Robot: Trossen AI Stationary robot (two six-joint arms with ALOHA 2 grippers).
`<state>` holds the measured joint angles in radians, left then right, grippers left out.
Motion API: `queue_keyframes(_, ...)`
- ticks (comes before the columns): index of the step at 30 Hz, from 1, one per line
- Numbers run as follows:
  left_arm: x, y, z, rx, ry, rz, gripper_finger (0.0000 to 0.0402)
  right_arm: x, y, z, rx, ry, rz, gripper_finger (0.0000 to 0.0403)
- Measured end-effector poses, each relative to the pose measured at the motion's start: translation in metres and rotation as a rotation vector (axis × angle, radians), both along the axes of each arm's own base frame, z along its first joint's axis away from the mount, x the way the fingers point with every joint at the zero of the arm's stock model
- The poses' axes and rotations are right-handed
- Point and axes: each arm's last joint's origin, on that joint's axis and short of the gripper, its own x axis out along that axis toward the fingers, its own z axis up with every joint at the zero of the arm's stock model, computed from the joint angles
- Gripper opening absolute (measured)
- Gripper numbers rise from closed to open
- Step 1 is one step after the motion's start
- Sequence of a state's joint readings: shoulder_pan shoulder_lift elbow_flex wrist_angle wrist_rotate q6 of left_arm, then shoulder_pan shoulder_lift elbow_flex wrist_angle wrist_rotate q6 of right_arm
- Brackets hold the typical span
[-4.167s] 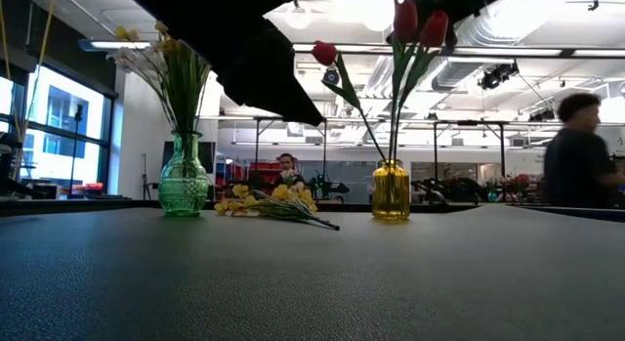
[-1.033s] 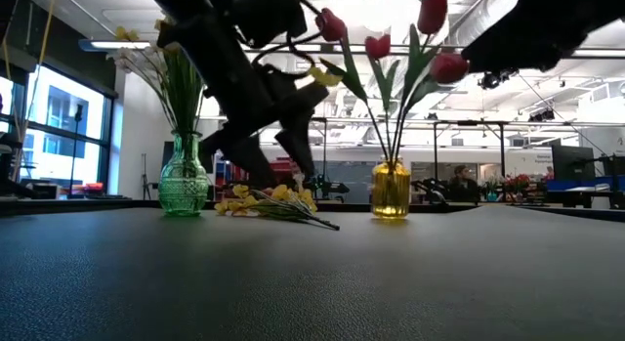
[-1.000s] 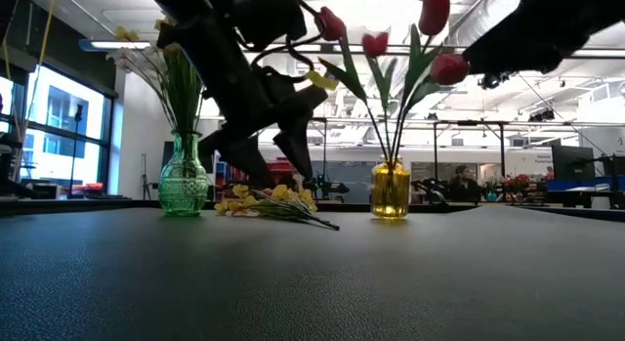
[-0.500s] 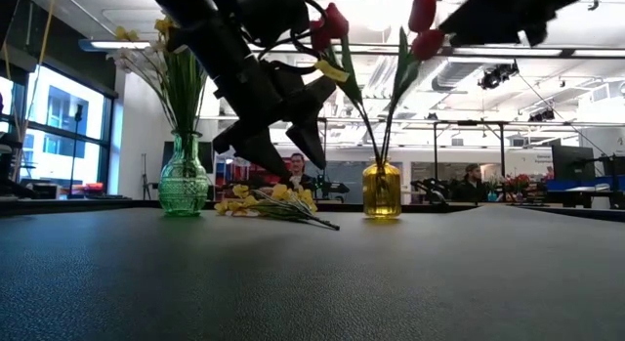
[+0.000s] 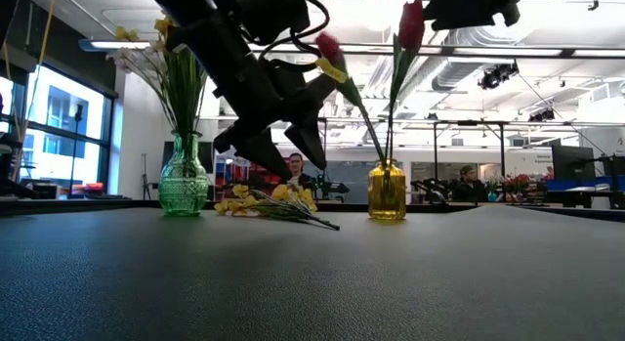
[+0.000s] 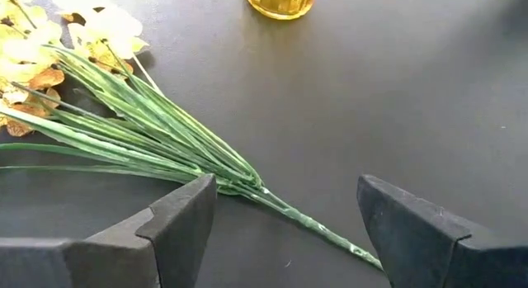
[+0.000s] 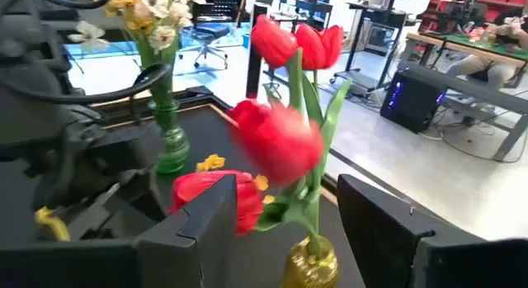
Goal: Sort flowers into vase by color
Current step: Put the yellow flowers into the green vase
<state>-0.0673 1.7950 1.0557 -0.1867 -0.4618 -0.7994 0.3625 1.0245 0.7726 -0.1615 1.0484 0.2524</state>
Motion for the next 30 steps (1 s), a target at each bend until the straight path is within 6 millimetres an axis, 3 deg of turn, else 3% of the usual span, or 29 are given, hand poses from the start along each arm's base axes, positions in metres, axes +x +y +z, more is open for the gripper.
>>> queue_keyframes(7, -0.001, -0.002, 0.000, 0.003, 0.009, -0.008, 0.0282, 0.002, -0.017, 0.018, -0.013, 0.037, -0.004, 0.0228)
queue_keyframes(11, -0.003, -0.007, -0.001, -0.005, 0.046, -0.049, 0.0282, -0.006, -0.021, 0.040, -0.049, 0.070, 0.006, 0.0252)
queue_keyframes(16, -0.015, -0.015, 0.000, -0.036, 0.090, 0.032, 0.0282, -0.026, -0.009, 0.075, -0.063, 0.043, 0.040, 0.0255)
queue_keyframes(19, -0.015, -0.022, 0.002, -0.038, 0.050, 0.075, 0.0281, -0.036, 0.002, 0.084, -0.092, 0.060, 0.061, 0.0254)
queue_keyframes(24, -0.015, -0.025, -0.007, -0.071, 0.057, 0.122, 0.0276, -0.047, 0.019, 0.078, -0.100, 0.083, 0.111, 0.0254)
queue_keyframes(30, -0.004, -0.020, -0.034, -0.074, 0.053, 0.171, 0.0275, -0.052, 0.036, 0.048, -0.041, 0.099, 0.175, 0.0254)
